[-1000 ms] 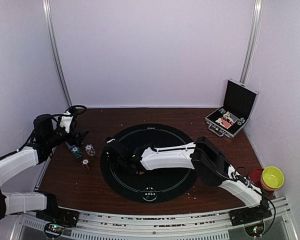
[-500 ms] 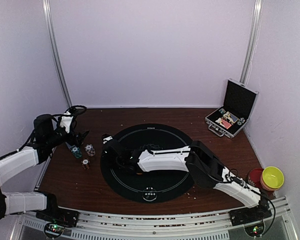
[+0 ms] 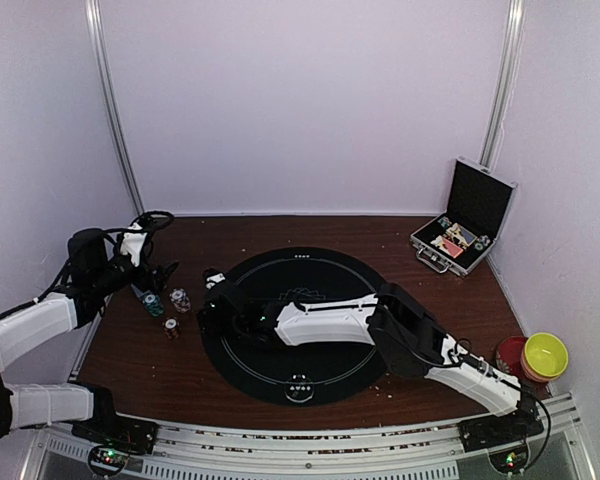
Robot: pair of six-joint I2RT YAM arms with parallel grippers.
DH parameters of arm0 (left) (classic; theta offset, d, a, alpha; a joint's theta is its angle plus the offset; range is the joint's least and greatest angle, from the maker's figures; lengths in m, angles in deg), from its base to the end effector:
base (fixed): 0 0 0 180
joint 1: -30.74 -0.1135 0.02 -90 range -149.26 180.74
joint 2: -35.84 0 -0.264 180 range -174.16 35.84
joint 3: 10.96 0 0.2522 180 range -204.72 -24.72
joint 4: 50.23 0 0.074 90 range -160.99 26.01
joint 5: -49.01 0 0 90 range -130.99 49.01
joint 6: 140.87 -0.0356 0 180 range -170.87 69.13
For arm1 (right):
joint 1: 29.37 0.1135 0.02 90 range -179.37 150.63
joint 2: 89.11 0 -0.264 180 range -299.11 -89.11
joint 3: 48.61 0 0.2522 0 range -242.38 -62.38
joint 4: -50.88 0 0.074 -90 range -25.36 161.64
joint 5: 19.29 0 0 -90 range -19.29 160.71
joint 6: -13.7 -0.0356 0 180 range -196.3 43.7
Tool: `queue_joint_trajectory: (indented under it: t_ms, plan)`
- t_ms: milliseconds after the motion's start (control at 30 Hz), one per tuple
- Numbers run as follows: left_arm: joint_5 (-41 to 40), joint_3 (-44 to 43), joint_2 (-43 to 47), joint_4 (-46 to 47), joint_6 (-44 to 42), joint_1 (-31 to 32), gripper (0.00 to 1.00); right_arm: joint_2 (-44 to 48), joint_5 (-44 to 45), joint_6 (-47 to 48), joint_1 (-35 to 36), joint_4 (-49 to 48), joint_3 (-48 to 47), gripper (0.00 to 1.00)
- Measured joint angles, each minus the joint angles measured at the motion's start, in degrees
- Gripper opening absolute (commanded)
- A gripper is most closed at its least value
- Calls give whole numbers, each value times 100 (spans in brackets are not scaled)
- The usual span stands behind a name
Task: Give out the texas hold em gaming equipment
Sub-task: Place the small blind button on the poker table mat, then adjust the small blind button on the poker table mat.
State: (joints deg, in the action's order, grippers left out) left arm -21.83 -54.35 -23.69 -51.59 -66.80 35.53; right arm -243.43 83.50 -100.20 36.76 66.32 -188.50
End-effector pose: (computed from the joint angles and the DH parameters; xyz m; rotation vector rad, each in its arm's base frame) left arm 0.2293 -0.0309 0.2386 0.5575 1.7772 -0.1790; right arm 0.2486 0.5422 0.1109 -0.6461 2.0613 0.7118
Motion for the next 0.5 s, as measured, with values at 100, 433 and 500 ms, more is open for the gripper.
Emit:
queue_joint_trajectory:
  t_ms: [100,433,500]
  plan:
    - [48,0,0,-4,-2,0,98,293,-153,-116,0,2,380,90]
    - [1137,-4,52,-387,-369,-11,98,2520,-210,-177,0,330,2330,100]
    - [1414,-22,39,-573,-494,-2,98,3136,-33,-133,0,520,2747,100]
